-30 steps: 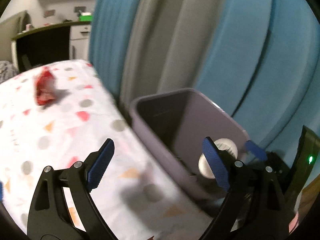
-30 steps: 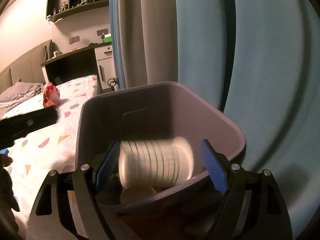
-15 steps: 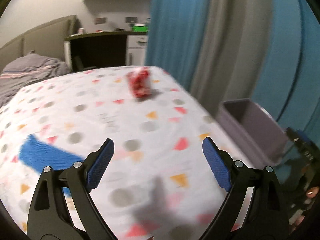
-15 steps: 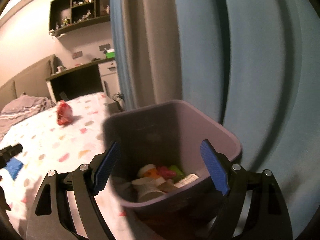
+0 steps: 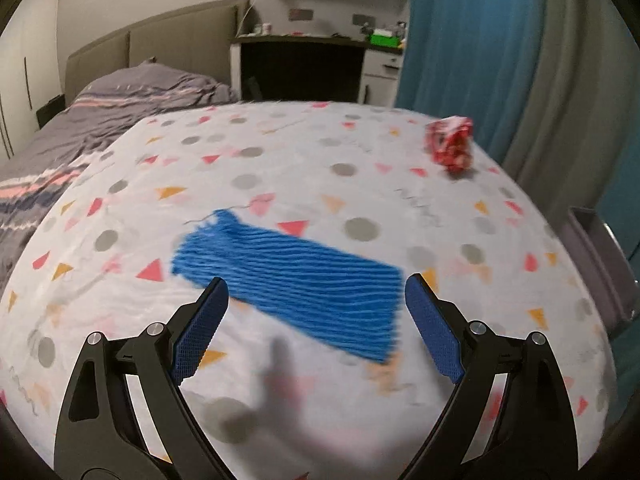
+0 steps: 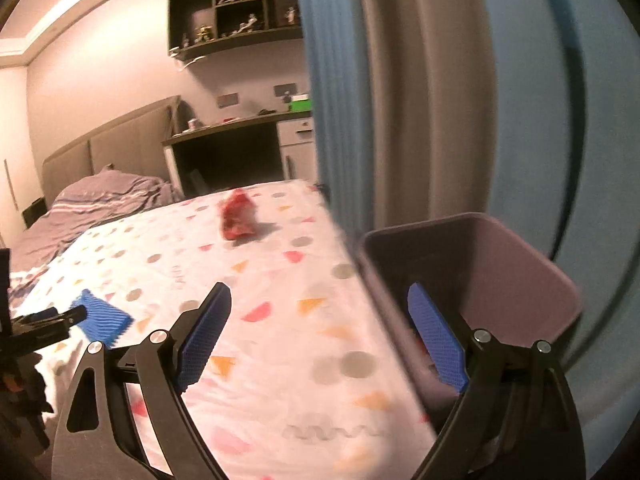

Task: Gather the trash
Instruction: 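Move the left tool to the blue foam net and grasp it, then grasp the red-white plastic bag with the right tool while the left tool holds the net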

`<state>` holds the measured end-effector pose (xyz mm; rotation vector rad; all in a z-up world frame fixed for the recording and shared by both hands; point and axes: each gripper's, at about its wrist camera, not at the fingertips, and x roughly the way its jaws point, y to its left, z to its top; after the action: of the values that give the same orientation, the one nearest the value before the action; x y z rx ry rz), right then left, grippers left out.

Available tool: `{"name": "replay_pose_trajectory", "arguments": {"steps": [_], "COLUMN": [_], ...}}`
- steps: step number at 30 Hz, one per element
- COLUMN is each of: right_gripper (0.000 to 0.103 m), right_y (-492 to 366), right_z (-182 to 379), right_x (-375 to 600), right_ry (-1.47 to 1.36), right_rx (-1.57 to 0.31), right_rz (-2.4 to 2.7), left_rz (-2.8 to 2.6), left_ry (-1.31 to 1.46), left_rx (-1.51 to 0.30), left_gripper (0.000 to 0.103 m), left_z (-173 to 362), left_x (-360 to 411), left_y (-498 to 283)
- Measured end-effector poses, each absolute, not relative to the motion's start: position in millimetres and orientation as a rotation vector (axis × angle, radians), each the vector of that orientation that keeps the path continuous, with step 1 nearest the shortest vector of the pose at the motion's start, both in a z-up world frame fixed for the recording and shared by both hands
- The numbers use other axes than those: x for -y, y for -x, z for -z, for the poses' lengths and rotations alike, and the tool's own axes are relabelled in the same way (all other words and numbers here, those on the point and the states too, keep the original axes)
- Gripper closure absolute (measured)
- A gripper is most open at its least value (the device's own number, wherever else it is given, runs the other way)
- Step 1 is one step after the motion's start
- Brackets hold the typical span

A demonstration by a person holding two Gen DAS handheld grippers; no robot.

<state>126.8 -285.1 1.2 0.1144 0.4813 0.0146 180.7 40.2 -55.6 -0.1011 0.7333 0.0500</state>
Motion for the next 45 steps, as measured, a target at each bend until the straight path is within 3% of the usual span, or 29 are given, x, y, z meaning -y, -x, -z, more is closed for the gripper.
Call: {"name": "replay_pose_trajectory", "arguments": {"steps": [16,19,21,22,23,24,26,40,45], "right_gripper": [0.016,0.016,0.016,0.016,0.016,0.016,0.016,0.016,0.023], "right_y": [-162.5,-173.2,-181.1,-185.5,-189.9,-193.7,-203.8,-313.8,-358.9], "right_z": [-6.4,-4.9,-3.4,-2.7,-2.2,-1.6,1.0,29.3,45.1], "right_x": [225.3,219.2,216.7,215.1,213.1,212.0,209.7,186.4,163.3], "right_ry": [-0.055,-0.050,-0.049,-0.047,-0.043,-0.038,-0.032,-0.039,-0.007], "right_rx": [-0.504,-0.515,-0.527,-0.532,-0.535,-0.537,-0.546,-0.594,-0.633], "right_rz": [-0.095,-0.102,-0.105,-0.107,-0.105,-0.103,-0.096,-0.052,-0.036], "left_rz": [-0.073,-0.047,-0.003,0.027,0.054,0.073,0.079,-0.223,-0.261], "left_ry": [0.055,0.043,0.027,0.022,0.024,0.023,0.023,0.254,0.278], "left_rx": [-0.917,-0.903,-0.892,-0.887,-0.885,-0.883,-0.873,-0.653,-0.650], "left_gripper": [0.017,0.033,0.059,0.067,0.085,0.093,0.097,0.097,0.097], "left_z": [89.5,87.1,85.1,84.2,83.6,83.5,81.9,38.1,43.1], "left_x": [-72.1,-66.7,-59.6,-55.2,-52.6,-50.0,-46.1,-107.5,-118.3], "left_y": [-232.0,-231.2,-230.4,-229.8,-229.3,-228.7,-229.0,-259.0,-262.0]}}
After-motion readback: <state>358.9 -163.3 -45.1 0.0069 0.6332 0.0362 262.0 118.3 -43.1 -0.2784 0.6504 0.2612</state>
